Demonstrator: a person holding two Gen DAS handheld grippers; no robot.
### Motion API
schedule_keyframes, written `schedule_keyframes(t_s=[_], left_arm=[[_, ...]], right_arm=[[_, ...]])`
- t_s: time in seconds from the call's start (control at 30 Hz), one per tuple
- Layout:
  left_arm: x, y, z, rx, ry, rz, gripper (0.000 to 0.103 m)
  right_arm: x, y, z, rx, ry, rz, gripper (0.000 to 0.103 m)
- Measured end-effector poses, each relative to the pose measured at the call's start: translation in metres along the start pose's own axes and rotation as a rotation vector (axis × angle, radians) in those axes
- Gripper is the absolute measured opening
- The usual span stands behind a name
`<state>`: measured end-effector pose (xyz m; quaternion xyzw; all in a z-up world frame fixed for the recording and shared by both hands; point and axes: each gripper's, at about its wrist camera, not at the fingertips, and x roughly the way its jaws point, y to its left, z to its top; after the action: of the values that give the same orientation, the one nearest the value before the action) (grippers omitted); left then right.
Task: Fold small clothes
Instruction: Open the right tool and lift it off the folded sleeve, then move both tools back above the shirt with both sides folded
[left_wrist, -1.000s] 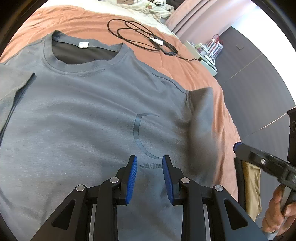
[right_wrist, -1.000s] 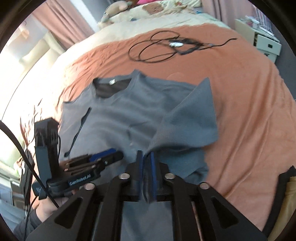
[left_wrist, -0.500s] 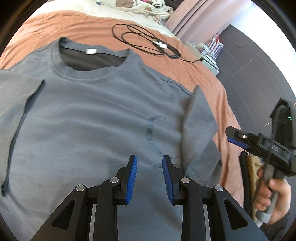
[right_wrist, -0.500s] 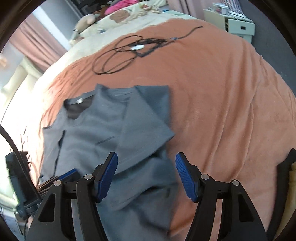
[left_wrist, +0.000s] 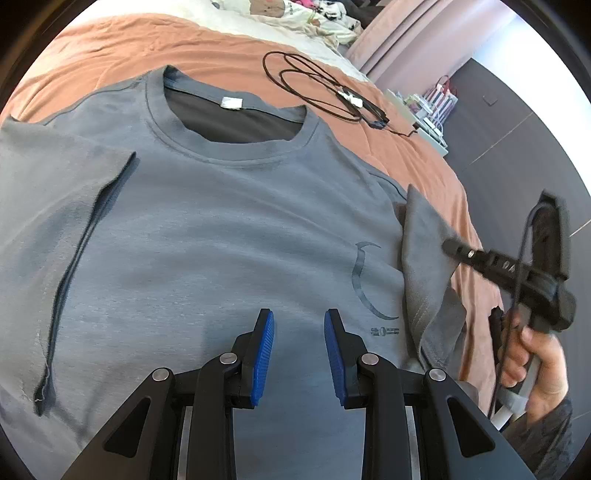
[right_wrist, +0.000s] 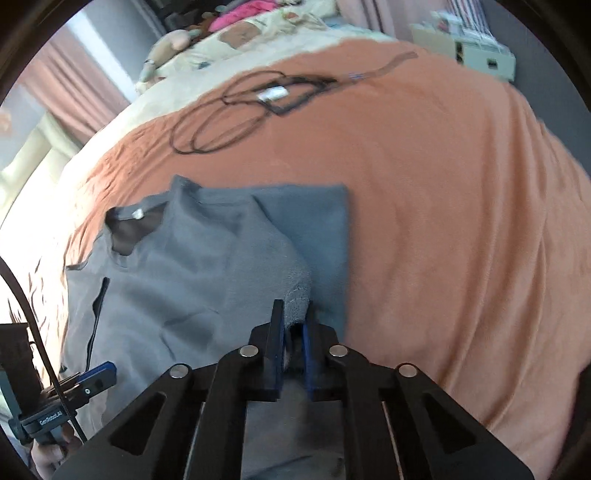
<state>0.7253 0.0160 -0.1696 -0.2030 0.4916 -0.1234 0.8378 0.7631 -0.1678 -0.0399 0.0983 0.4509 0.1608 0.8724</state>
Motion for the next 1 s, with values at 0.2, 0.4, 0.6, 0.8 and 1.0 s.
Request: schedule_keyframes(t_s=[0.2,0.4,0.6,0.8,1.0], left_arm=[[-0.008,0.006,0.003,-0.001,-0.012,-0.012,0.03],[-0.015,0.016,0.004,-0.01,-0.019,-0.008,0.03],[-0.017,0.02,0.002,-0.012,-0.015,-0.001,0.03],[-0.029,0.02,0.0,-0.016,-0.02,0.011,0.03],[-0.06,0.017,-0.007,0.0,-0.025,0.032,0.034]], right_arm=[[-0.004,0.045,0.011,-0.087,-0.03,0.034,0.004],[-0.005,0.081,0.017,-0.16,-0.025,0.023,0.007],[-0.014,0.071,0.016,-0.143,-0.049,0.033,0.061],[-0.027,0.046,0.003,-0.123,-0.029,-0.012,0.061],[-0.054,0.033,-0.015,-0.113,-0.024,-0.024,0.061]])
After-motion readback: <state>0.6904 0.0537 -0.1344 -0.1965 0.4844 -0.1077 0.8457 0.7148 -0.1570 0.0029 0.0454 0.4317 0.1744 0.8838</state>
